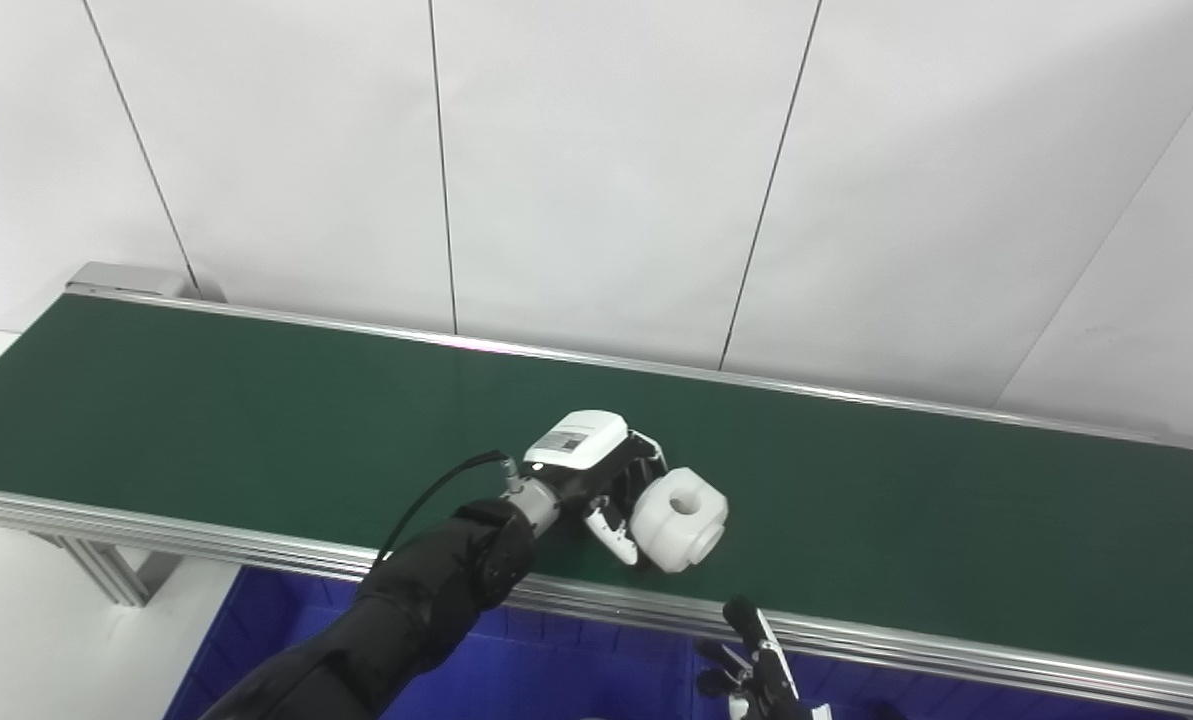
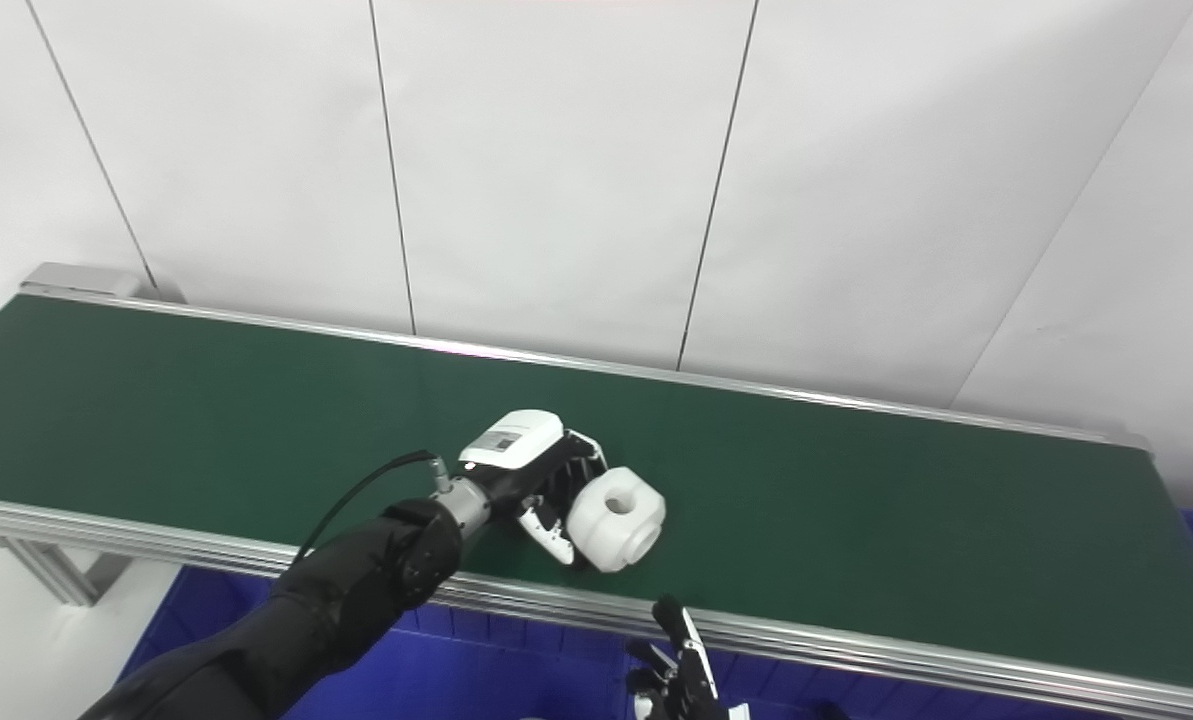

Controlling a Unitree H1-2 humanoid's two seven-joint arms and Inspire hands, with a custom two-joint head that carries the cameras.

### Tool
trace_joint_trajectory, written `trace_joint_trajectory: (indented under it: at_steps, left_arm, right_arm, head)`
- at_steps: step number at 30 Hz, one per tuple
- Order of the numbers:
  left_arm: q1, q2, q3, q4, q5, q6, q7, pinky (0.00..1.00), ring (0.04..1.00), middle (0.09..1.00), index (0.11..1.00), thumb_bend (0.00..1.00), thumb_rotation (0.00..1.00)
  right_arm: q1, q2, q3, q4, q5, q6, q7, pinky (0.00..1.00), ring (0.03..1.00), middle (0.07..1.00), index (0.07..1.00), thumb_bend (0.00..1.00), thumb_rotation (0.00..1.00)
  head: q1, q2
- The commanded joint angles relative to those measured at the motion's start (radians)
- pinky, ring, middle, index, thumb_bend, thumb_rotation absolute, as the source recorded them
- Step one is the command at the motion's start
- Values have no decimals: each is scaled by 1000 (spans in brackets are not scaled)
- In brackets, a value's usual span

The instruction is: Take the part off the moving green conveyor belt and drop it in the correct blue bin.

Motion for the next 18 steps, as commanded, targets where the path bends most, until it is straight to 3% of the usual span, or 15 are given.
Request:
trace_joint_trajectory:
  at_steps: [1,4,8,11,12,15,18]
  left_arm:
    - [-24,62,17,-98,1,-1,-15,398,470,495,488,518,0]
    - [18,124,35,-254,-3,33,-82,406,480,508,479,516,0]
    - [81,190,56,-439,0,78,-161,397,472,510,476,517,0]
    - [135,233,68,-555,8,109,-210,457,509,521,467,515,0]
    - [153,244,71,-592,14,123,-224,466,514,522,466,515,0]
    - [192,261,80,-669,35,156,-254,497,530,525,464,515,0]
    - [249,291,97,-727,46,139,-247,453,494,517,467,517,0]
  right_arm:
    - [-2,-8,-4,-41,18,11,13,739,787,912,927,871,908]
    - [-3,-28,-13,-57,35,26,25,741,798,920,937,876,914]
    - [-9,-65,-38,-86,80,58,45,746,801,924,938,885,915]
    - [-14,-92,-57,-96,114,69,61,740,800,915,940,867,916]
    - [-17,-105,-65,-99,128,77,69,744,802,916,941,865,919]
    - [-25,-134,-83,-102,156,91,87,761,808,924,944,870,919]
    - [-39,-164,-102,-94,190,101,107,770,812,926,949,891,915]
  head:
    - [21,9]
    - [54,22]
    - [153,61]
    - [207,72]
    - [255,78]
    - [295,84]
    - [374,94]
